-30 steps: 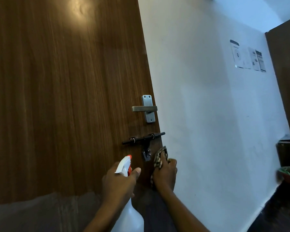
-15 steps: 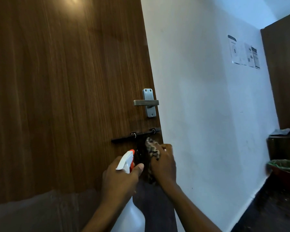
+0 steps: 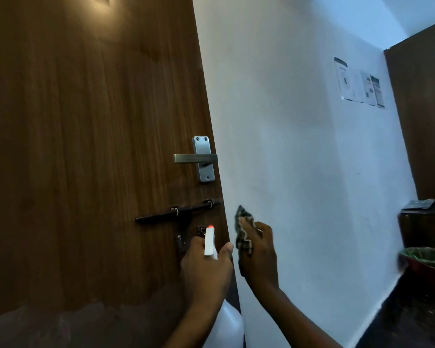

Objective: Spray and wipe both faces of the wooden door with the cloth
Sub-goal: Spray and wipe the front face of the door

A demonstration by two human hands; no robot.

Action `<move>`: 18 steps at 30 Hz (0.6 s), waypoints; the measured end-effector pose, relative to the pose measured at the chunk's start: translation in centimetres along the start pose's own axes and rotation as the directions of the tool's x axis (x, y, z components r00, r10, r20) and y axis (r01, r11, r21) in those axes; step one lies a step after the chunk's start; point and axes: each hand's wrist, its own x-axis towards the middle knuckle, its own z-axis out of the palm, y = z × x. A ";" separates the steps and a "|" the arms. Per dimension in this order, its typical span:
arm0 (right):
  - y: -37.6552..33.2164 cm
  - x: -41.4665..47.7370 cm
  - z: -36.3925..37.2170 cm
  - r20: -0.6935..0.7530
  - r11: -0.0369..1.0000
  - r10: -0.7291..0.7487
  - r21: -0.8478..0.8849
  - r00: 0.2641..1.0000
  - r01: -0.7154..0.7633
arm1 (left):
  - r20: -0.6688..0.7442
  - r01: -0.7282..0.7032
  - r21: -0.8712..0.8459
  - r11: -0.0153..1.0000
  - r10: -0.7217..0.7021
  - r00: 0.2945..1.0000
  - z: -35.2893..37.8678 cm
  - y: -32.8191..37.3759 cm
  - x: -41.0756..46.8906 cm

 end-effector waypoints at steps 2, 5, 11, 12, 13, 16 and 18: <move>2.0 0.6 0.2 0.082 0.978 -0.206 -0.018 0.975 0.208 | -0.016 -0.031 -0.003 1.000 0.031 0.999 2.0 0.7 0.1; 3.3 0.4 0.2 0.072 0.951 -0.302 -0.052 0.951 0.306 | -0.018 -0.039 -0.017 0.999 0.039 0.999 4.1 1.6 0.1; 4.8 3.6 2.0 0.098 0.883 -0.442 -0.125 0.892 0.452 | -0.135 -0.021 -0.033 0.999 0.016 0.991 7.1 1.7 0.0; 5.1 5.2 2.4 0.109 0.890 -0.413 -0.161 0.904 0.426 | -0.144 -0.015 -0.028 0.999 0.011 0.989 7.3 1.9 -0.1; 5.4 6.8 2.8 0.102 0.889 -0.406 -0.185 0.908 0.418 | -0.150 -0.003 -0.024 1.000 0.000 0.989 7.5 2.1 -0.2; 6.4 11.4 2.9 0.137 0.831 -0.509 -0.180 0.850 0.527 | -0.192 0.049 -0.011 0.999 -0.050 0.980 7.3 2.7 0.0; 7.0 14.5 2.6 0.208 0.775 -0.588 -0.133 0.782 0.618 | -0.227 0.060 -0.003 0.998 -0.059 0.972 6.9 3.1 0.4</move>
